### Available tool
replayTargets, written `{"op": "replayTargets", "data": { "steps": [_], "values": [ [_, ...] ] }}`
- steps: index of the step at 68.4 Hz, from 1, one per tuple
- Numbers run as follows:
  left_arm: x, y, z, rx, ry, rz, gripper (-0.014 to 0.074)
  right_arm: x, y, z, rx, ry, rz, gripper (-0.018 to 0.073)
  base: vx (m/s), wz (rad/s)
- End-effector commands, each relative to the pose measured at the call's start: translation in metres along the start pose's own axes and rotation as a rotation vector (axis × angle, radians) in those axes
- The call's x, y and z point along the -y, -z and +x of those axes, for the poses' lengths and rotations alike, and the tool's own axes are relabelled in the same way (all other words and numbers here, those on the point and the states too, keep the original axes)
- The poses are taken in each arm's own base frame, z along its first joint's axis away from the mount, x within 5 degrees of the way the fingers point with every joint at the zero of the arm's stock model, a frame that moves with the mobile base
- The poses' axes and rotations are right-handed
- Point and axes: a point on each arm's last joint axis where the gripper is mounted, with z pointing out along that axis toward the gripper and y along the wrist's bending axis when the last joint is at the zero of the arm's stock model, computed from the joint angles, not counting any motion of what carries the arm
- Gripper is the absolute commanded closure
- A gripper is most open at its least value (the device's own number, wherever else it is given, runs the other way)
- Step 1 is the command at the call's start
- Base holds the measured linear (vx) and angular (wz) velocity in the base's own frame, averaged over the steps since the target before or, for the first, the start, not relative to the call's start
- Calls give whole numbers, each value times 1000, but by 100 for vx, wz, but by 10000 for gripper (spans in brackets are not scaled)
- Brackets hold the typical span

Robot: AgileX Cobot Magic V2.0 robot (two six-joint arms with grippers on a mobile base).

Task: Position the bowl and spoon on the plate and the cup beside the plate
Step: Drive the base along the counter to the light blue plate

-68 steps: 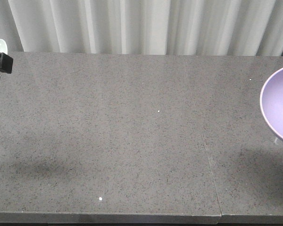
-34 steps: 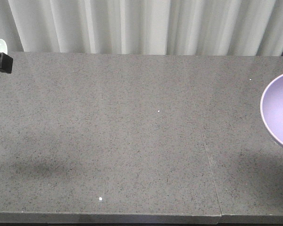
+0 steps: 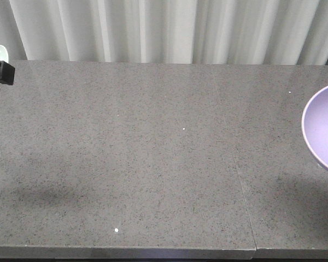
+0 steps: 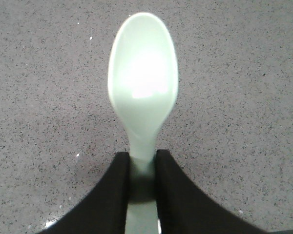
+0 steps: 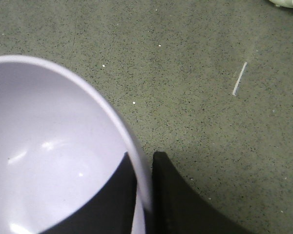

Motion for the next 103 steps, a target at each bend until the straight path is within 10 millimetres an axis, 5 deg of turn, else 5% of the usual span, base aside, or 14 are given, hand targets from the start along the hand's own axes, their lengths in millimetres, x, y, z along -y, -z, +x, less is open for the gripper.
{"op": "replayTargets", "data": {
  "steps": [1,52,103],
  "values": [
    [0,15,-2,62,6,16,603,1,9,-11,97,9,5,565,0,0],
    [0,15,-2,62,6,16,603,1,9,-11,95,9,5,565,-2,-10],
    [0,15,-2,62,6,16,603,1,9,-11,95,9,5,565,-3,-49]
  ]
}}
